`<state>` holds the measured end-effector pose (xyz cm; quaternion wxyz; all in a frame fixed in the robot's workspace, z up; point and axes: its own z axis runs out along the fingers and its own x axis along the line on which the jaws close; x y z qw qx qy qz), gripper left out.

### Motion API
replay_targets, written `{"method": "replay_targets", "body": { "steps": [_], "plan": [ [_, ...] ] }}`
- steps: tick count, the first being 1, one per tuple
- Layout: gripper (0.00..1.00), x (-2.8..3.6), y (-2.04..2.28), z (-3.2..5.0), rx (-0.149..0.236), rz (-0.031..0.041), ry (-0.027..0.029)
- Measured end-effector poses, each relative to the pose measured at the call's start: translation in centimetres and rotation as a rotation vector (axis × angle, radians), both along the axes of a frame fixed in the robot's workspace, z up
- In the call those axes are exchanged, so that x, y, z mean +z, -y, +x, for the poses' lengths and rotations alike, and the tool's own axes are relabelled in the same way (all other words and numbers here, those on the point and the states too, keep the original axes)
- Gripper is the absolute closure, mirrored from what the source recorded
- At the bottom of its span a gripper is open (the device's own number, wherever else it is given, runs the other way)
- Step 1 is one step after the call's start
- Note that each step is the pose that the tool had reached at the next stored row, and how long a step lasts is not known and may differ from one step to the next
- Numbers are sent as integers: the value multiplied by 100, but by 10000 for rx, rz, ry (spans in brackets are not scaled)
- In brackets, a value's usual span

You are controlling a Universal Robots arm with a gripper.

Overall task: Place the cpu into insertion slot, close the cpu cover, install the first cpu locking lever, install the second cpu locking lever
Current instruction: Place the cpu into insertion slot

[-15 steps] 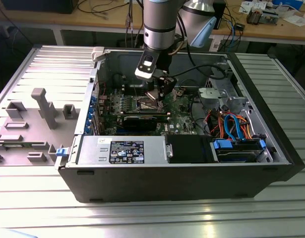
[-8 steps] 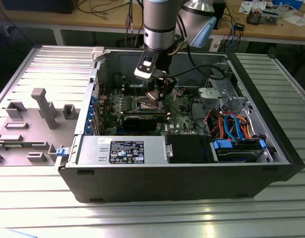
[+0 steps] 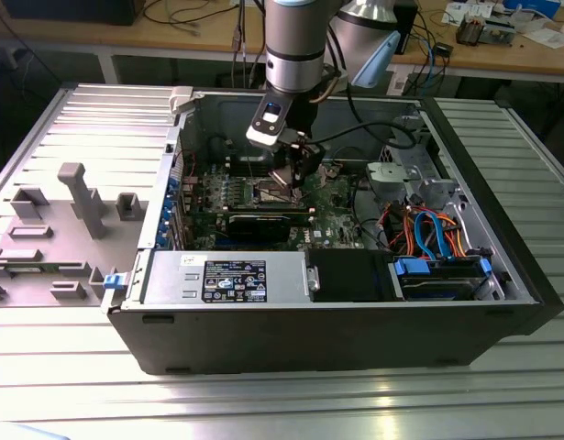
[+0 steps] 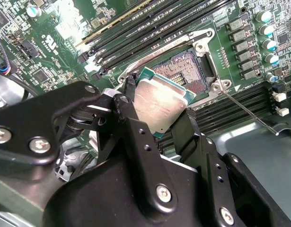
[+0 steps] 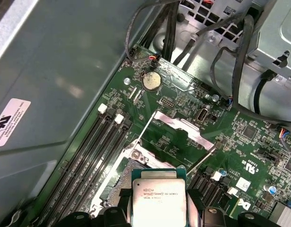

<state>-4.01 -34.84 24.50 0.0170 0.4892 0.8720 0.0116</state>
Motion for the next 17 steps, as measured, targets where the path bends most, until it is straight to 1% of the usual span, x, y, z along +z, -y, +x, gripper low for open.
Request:
{"method": "replay_targets", "body": {
  "steps": [5, 17],
  "plan": [
    [45, -7, 0, 0, -212, -13, 0],
    [45, -17, 0, 0, -555, -35, 0]
  ]
}}
